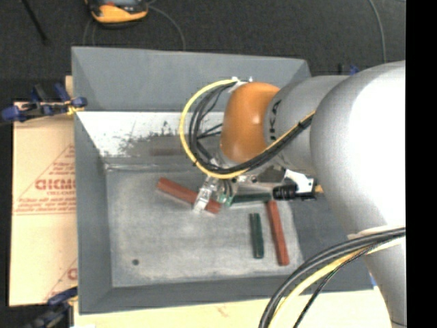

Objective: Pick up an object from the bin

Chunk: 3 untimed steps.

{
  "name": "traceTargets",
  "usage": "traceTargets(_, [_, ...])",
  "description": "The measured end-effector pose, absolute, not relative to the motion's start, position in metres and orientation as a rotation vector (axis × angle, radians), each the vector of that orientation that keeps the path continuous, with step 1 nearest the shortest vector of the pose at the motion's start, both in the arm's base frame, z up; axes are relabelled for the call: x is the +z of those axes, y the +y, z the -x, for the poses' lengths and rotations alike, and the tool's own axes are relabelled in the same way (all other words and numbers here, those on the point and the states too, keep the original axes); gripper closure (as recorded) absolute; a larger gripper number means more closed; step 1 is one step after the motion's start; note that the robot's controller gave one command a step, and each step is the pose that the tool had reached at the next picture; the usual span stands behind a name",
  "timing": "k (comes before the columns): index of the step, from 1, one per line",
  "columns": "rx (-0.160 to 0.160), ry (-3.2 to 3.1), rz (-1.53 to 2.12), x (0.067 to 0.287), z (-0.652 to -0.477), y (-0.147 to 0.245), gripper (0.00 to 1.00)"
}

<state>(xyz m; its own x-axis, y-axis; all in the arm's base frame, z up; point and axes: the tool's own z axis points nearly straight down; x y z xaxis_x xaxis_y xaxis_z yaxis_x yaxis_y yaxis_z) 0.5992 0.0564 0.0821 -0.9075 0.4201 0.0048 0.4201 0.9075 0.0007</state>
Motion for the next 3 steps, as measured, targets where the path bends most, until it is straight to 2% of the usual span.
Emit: traceTargets(3, [-0.002, -3.068, 0.671, 0.0846, -0.5993, 0.0562, 1.0])
